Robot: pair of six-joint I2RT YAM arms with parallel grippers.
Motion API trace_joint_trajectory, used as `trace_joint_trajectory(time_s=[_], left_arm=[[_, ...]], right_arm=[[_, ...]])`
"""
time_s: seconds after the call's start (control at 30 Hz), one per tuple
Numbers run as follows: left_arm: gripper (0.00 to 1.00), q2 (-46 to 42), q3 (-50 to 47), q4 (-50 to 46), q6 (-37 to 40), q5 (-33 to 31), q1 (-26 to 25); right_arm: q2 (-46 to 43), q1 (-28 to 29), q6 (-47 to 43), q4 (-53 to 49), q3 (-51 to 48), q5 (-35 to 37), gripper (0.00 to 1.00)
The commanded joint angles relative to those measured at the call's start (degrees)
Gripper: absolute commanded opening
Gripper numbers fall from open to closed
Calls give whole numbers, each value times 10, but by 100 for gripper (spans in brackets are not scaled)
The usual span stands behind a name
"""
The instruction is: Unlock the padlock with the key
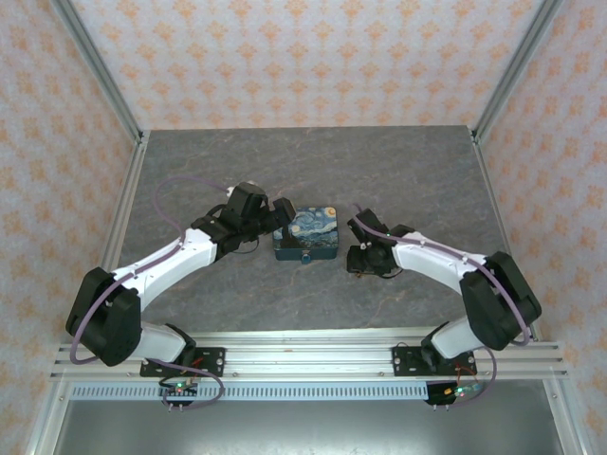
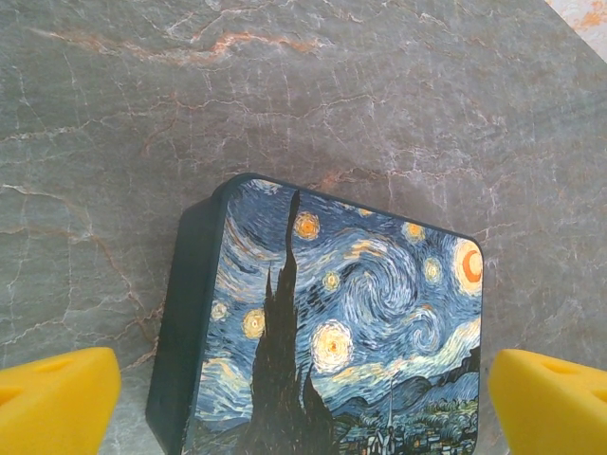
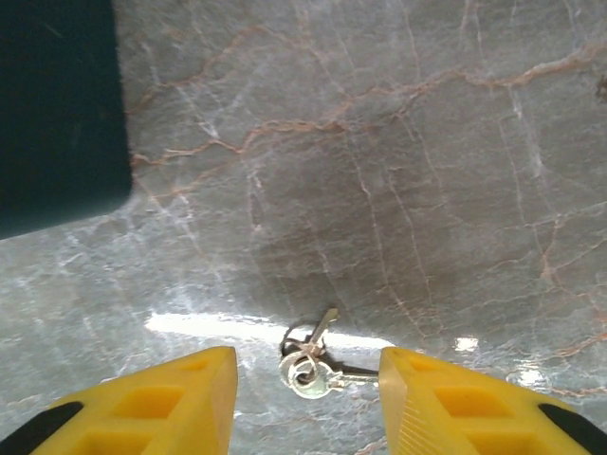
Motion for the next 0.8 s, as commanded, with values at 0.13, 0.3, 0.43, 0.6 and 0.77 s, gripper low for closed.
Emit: trace_joint_trajectory(time_s=[0.13, 0.3, 0.43, 0.6, 0.77], left_arm=[[100, 6, -6, 6, -2, -2, 5], [100, 10, -6, 9, -1, 0, 5], [100, 13, -7, 11, -1, 2, 5], [100, 14, -7, 13, -2, 2, 5], [100, 14, -8, 14, -2, 2, 5]], right_arm=[[26, 4, 14, -23, 25, 20, 43], [33, 10, 15, -18, 23, 22, 43], [39, 12, 15, -18, 27, 25, 43], [54, 18, 6, -23, 38, 31, 42], [74, 30, 0, -36, 51, 43, 37]])
